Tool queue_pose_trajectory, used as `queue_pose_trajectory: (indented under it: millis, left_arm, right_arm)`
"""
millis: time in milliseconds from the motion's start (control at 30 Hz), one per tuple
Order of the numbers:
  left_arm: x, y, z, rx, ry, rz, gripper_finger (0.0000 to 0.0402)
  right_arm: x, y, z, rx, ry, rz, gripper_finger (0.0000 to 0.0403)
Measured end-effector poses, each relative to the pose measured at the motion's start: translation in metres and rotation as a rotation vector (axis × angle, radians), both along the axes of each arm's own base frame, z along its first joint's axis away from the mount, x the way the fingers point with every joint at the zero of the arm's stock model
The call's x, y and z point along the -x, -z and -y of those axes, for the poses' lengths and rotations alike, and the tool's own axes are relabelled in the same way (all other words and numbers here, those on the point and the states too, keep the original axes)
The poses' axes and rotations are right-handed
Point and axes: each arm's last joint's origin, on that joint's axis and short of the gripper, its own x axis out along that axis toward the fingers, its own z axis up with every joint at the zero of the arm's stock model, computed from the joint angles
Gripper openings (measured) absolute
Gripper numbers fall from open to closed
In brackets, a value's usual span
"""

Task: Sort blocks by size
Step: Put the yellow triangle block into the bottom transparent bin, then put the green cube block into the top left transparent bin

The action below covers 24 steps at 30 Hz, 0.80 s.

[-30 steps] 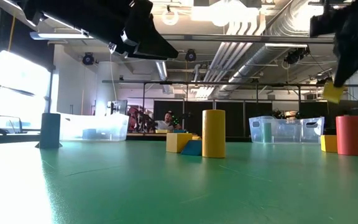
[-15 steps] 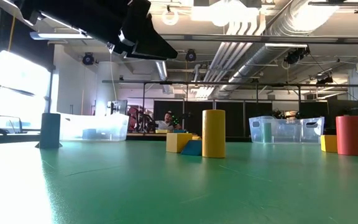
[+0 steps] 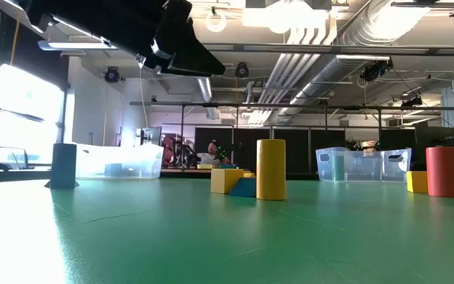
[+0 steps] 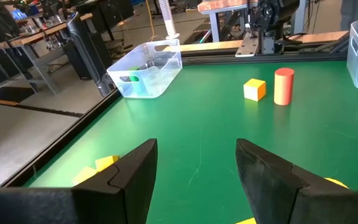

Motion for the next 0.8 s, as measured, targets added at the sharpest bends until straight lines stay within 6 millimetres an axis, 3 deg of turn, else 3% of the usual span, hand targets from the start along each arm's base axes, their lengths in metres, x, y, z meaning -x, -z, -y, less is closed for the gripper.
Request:
queue_pose_trajectory:
  millis: [200,567,800]
  left_arm:
    - [0.000,0.000,0.000,0.001,0.000,0.000,0.0204]
    - [0.000,0.000,0.000,0.001,0.000,0.000,0.0204]
    - [0.000,0.000,0.000,0.002,-0.001,0.001,0.0204]
  right_arm:
    - [0.002,0.005,0.003,0.067,0.067,-0.051,0.0012]
    - [0.007,-0.006,0.011,0.044,0.080,-0.052,0.0141]
    - [0.007,-0.021,0.018,0.035,0.085,0.117,0.0153]
